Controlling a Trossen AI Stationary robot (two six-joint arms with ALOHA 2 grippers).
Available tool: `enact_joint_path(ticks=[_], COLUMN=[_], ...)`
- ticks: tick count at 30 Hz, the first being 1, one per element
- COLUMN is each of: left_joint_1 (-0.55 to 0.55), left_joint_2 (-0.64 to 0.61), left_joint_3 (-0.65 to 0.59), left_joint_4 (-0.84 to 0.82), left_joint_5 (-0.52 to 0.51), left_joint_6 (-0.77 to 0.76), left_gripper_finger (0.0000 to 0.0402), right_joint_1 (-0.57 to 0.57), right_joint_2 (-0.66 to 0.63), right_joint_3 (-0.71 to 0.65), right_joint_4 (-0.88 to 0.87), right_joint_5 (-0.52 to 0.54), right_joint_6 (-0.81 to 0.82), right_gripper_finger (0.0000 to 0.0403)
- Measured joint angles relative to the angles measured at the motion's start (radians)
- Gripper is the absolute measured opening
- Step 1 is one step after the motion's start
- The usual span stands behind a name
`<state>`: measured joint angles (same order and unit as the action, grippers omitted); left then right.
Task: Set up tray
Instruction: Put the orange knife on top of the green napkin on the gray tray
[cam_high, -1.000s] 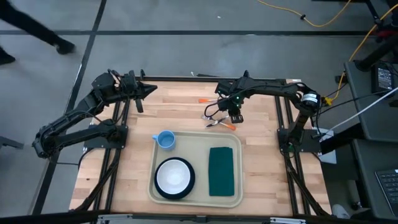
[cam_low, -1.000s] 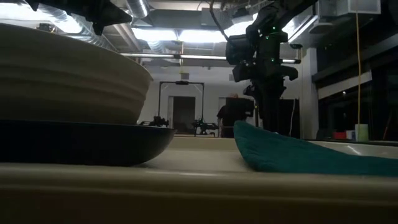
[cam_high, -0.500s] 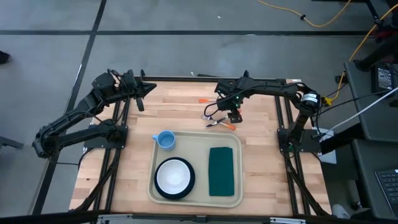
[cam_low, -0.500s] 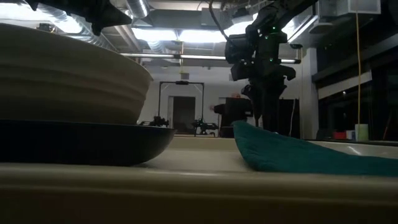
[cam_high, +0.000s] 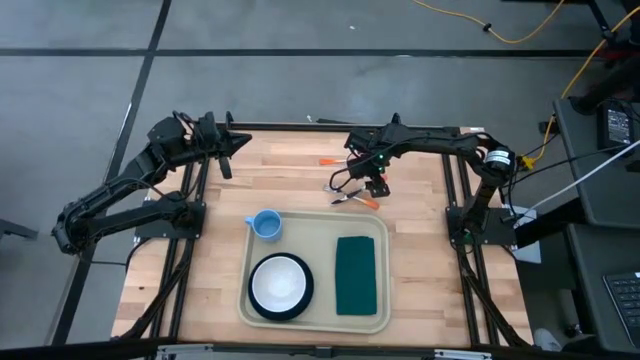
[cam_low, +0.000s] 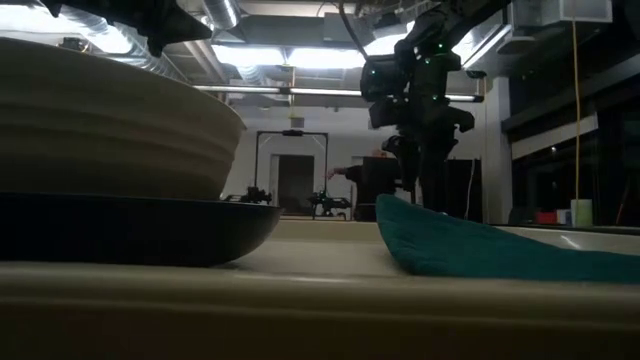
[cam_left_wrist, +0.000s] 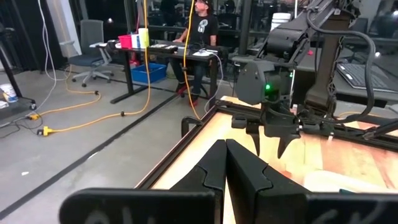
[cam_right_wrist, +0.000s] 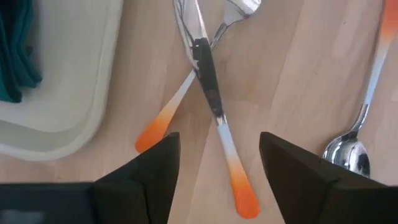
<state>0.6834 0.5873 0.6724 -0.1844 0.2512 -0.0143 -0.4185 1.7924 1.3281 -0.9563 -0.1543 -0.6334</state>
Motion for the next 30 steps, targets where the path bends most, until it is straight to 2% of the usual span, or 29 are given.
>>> enact_joint_path(ticks=[14,21,30], left_joint_1=[0.000,0.000,0.000], left_joint_2=[0.000,0.000,0.000], left_joint_3=[0.000,0.000,0.000], left_joint_4=[0.000,0.000,0.000], left_joint_5=[-0.025,-0.026,-0.041], left_joint_6=[0.010,0.002,-0.001], left_gripper_finger=[0.0004,0.0004,0.0004], right_joint_1=[0.000,0.000,-0.005], right_joint_2=[0.003,0.003,0.003], right_joint_3=[-0.168,-0.175,-0.175], right_joint_4=[0.115,0.179,0.183], right_joint_5=[0.004,0.050,0.049], right_joint_6=[0.001,0.002,0.000], right_gripper_finger=[0.0222,0.0222,0.0222])
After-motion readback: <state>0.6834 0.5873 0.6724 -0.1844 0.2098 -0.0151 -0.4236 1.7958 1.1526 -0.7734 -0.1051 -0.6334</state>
